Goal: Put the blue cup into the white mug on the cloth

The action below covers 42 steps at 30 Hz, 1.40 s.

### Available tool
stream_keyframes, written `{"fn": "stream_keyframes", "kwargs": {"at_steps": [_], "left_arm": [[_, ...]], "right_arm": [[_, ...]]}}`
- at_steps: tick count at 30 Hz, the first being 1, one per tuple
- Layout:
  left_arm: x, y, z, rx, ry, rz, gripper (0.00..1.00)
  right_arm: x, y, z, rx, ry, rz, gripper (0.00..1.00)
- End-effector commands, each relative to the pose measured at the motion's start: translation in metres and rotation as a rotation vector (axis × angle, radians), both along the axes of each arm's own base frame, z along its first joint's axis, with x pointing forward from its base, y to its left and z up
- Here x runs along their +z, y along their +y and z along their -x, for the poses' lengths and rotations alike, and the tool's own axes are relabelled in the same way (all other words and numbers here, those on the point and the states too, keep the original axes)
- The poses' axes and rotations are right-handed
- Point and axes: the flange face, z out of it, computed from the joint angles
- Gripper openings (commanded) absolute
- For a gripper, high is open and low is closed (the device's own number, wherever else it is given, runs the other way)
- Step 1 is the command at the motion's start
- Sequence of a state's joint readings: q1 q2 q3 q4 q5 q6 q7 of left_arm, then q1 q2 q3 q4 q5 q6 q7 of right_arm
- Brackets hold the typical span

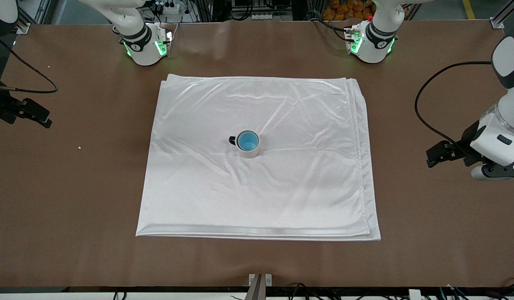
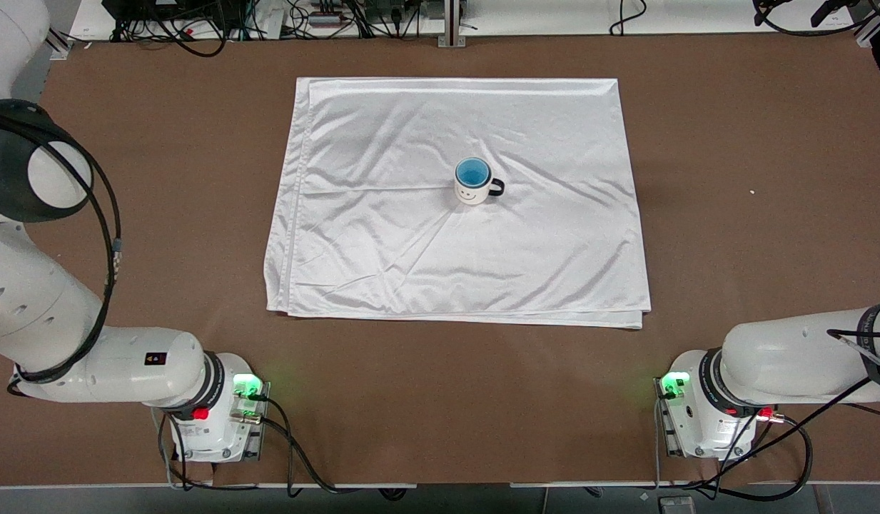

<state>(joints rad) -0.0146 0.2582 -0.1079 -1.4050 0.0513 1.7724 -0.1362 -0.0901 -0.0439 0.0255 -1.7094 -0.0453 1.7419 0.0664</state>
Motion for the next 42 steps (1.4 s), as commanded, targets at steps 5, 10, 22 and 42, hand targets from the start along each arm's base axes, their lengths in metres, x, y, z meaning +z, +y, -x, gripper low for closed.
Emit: {"fn": "stream_keyframes", "kwargs": {"at_steps": [5, 10, 22, 42], "left_arm": [[0.012, 0.007, 0.020, -0.080, 0.050, 0.000, 1.00], [0.021, 0.013, 0.027, -0.103, 0.060, -0.010, 1.00], [0.038, 0.041, 0.035, -0.066, 0.046, -0.004, 1.00], [0.029, 0.053, 0.033, -0.048, 0.062, -0.004, 1.00]], "right_arm": [[0.000, -0.003, -0.001, -0.009, 0.000, -0.019, 1.00], [0.001, -0.003, -0.001, -0.009, 0.000, -0.019, 1.00], [0.001, -0.003, 0.000, -0.008, 0.003, -0.019, 1.00], [0.000, -0.008, 0.000, -0.015, 0.005, -0.019, 1.00]]}}
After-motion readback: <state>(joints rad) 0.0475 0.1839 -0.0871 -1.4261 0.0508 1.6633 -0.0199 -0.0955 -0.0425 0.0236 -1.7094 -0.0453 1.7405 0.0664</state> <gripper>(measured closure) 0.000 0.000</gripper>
